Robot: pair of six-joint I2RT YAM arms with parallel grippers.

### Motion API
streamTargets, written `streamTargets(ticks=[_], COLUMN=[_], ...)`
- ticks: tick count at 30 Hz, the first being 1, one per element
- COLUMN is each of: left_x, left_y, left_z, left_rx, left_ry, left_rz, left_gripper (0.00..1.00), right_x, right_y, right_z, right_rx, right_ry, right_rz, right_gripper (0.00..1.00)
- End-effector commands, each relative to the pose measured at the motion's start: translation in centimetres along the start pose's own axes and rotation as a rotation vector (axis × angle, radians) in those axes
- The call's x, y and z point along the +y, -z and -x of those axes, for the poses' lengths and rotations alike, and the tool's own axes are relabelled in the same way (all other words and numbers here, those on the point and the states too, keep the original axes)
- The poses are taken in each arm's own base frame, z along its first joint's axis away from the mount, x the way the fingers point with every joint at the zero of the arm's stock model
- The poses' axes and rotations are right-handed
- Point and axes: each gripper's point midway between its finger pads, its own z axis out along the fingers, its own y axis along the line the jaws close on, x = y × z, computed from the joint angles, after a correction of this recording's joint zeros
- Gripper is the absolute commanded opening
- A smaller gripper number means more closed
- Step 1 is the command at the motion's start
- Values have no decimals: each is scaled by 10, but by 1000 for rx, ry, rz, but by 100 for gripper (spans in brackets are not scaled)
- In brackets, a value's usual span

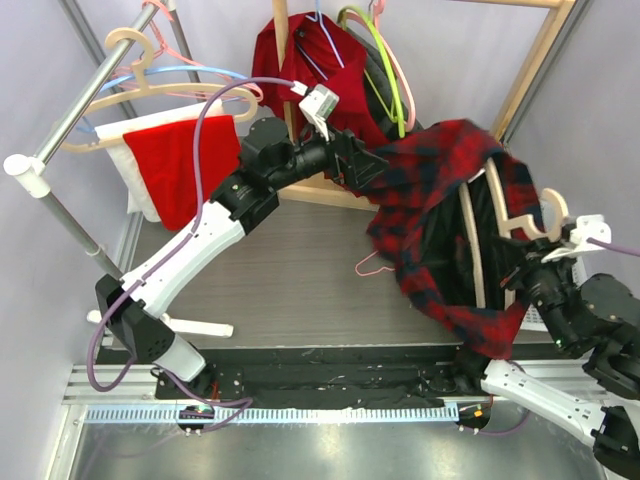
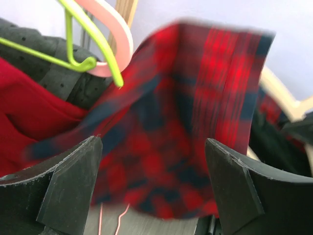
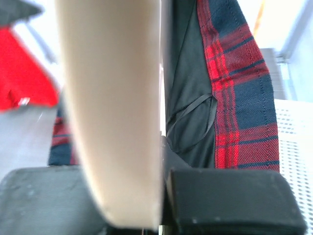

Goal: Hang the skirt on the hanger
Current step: Place the hanger at the clothesline.

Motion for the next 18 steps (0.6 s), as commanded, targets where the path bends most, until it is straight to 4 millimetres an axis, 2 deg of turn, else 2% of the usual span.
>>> streamTargets(ticks=[1,4,5,7,8,15,18], left_x=[-2,2,0,5,6,8,10], left_y=[17,23,28,32,35,64,74], left_z=[13,2,1,-9,-12,-33,-42], left_rx=[-34,-7,-1,20,27,74,95], left_ry=[-31,-28,-30,-23,-21,-10,-5], left_rz=[38,60,63,84,91,148,168], left_gripper=[90,90,90,90,90,90,90], right_x=[-16,-13,-7,-4,5,27,28], right_y=[-8,-18,-28,-34,-46,-74,-78], right_z=[53,63,61,73,71,105,123], right_rx=[-122,-110,-86,-92,-72,-103,-127], right_ry=[-91,-50,-16,-10,17,68,78], right_rz=[-180,-232,-252,-277,-285,-335,-366], right_gripper=[1,1,1,1,1,1,1])
